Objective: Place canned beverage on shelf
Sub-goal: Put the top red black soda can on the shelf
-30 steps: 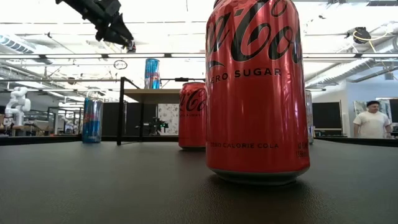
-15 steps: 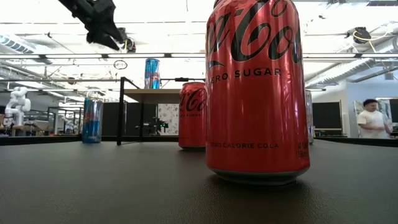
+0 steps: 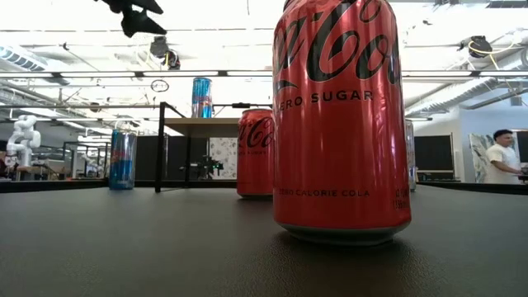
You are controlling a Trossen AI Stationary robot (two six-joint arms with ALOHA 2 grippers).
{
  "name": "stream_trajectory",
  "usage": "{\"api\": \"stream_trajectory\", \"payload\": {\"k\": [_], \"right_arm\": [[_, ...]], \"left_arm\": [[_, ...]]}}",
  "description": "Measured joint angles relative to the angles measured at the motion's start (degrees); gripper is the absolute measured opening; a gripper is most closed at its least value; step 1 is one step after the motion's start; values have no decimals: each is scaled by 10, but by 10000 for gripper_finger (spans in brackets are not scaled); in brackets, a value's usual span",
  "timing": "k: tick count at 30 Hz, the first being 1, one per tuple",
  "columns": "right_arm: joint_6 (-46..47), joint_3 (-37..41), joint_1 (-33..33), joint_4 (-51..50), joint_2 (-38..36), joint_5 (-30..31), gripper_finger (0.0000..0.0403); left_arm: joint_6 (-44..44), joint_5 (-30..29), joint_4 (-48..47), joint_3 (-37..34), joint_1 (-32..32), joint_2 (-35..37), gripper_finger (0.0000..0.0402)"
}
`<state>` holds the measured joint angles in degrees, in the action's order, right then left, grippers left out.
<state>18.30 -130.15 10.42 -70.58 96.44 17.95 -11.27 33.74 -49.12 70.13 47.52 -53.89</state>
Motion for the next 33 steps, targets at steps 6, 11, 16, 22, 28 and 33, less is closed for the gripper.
{"api": "stream_trajectory", "payload": {"k": [6, 11, 16, 22, 28, 33], "right_arm": [[8, 0, -16, -39, 0, -116, 107], [8, 21, -51, -49, 2, -122, 107], [11, 77, -82, -25, 3, -118, 107], [55, 157, -99, 1, 3, -57, 113], [62, 193, -99, 18, 3, -121, 116], [48, 195, -99, 18, 3, -118, 120]], "left_arm": [[7, 36, 0, 0, -59, 6, 299], [0, 36, -16, 0, -99, 6, 299], [4, 36, -14, 0, -128, 6, 299], [4, 35, -14, 0, -149, 6, 299], [4, 10, -14, 0, -161, 6, 299], [4, -3, -16, 0, -165, 6, 299]]}}
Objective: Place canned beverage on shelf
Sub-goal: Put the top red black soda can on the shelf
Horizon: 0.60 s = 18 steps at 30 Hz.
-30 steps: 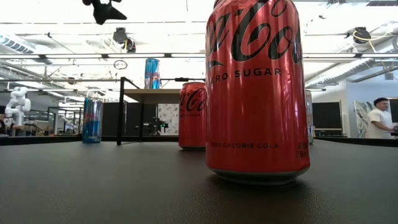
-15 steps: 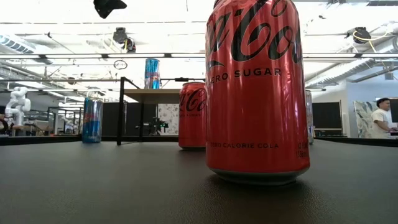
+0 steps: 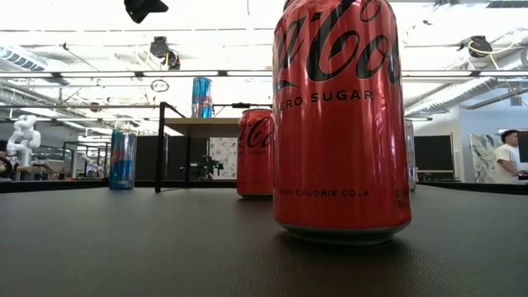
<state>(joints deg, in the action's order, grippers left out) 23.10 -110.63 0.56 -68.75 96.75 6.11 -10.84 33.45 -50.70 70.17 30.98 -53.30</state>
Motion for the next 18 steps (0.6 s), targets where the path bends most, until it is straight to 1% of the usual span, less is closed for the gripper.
{"api": "stream_trajectory", "payload": {"k": [4, 13, 15, 18], "right_arm": [[1, 0, 0, 0, 0, 0, 146], [-11, 0, 0, 0, 0, -2, 240], [-15, 0, 1, 0, 0, -2, 253], [-17, 0, 1, 5, 0, -2, 261]], "left_arm": [[0, 0, 0, 0, 0, 0, 299], [0, 0, 0, 0, 0, 0, 299], [0, 0, 0, 0, 0, 0, 299], [0, 0, 0, 0, 0, 0, 299]]}}
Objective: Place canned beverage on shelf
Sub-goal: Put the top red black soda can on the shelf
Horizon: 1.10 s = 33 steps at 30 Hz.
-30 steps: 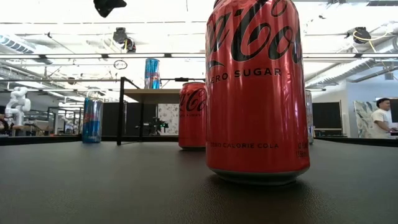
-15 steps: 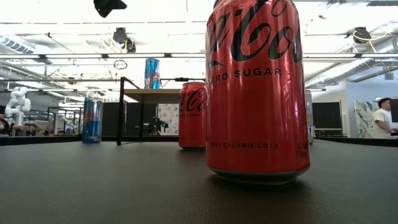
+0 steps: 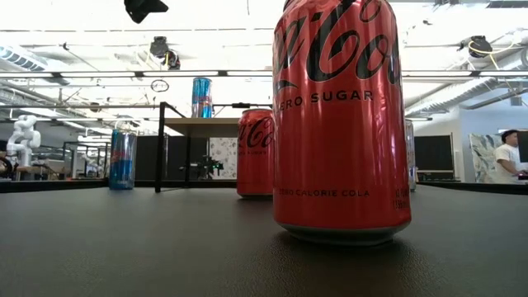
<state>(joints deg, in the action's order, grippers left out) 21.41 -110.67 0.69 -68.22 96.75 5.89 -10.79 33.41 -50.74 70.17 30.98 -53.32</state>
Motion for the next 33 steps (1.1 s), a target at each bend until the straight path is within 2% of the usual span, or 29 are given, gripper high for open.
{"api": "stream_trajectory", "payload": {"k": [10, 15, 19, 24, 33], "right_arm": [[2, 0, 0, 29, 0, 3, 263], [-13, 0, -1, 23, 0, 47, 263], [-27, 0, 0, 20, 0, 43, 263], [-23, 0, 0, 20, 0, 0, 263], [51, -1, 0, 26, 45, 0, 263]], "left_arm": [[0, 0, 0, 0, 0, 0, 299], [0, -2, -12, 0, 0, 0, 299], [0, -9, -13, 0, 0, 0, 299], [0, -9, -13, 0, 0, 0, 299], [0, -9, -13, 0, 0, 0, 299]]}}
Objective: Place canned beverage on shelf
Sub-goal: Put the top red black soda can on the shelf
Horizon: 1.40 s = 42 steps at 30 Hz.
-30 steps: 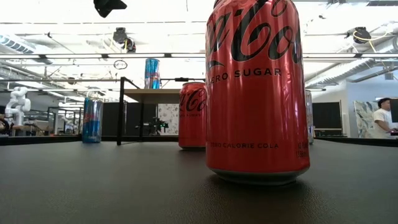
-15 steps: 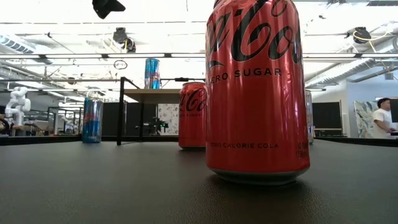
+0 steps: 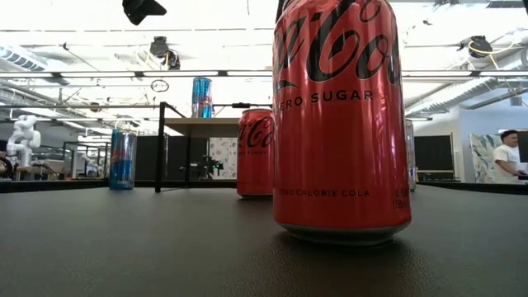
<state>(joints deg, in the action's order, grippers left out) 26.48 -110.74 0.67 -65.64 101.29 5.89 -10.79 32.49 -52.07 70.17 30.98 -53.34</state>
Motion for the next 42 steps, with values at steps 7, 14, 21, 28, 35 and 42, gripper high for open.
{"api": "stream_trajectory", "payload": {"k": [7, 14, 21, 28, 35, 42], "right_arm": [[-19, 0, -1, -4, 51, -1, 263], [-12, 0, -1, 4, 95, -31, 263], [-36, 0, -2, 29, 125, -47, 263], [-47, 0, -1, 52, 131, -46, 263], [-47, 0, 0, 64, 137, -46, 263], [-63, 0, 0, 68, 157, -44, 263]], "left_arm": [[0, 0, 0, 0, 0, 0, 299], [0, 0, 0, 0, 0, 0, 299], [0, 0, 0, 0, 0, 0, 299], [0, 0, 0, 0, 0, 0, 299], [-1, 0, 0, 0, 0, 0, 299], [0, 0, -2, 0, 0, 0, 299]]}}
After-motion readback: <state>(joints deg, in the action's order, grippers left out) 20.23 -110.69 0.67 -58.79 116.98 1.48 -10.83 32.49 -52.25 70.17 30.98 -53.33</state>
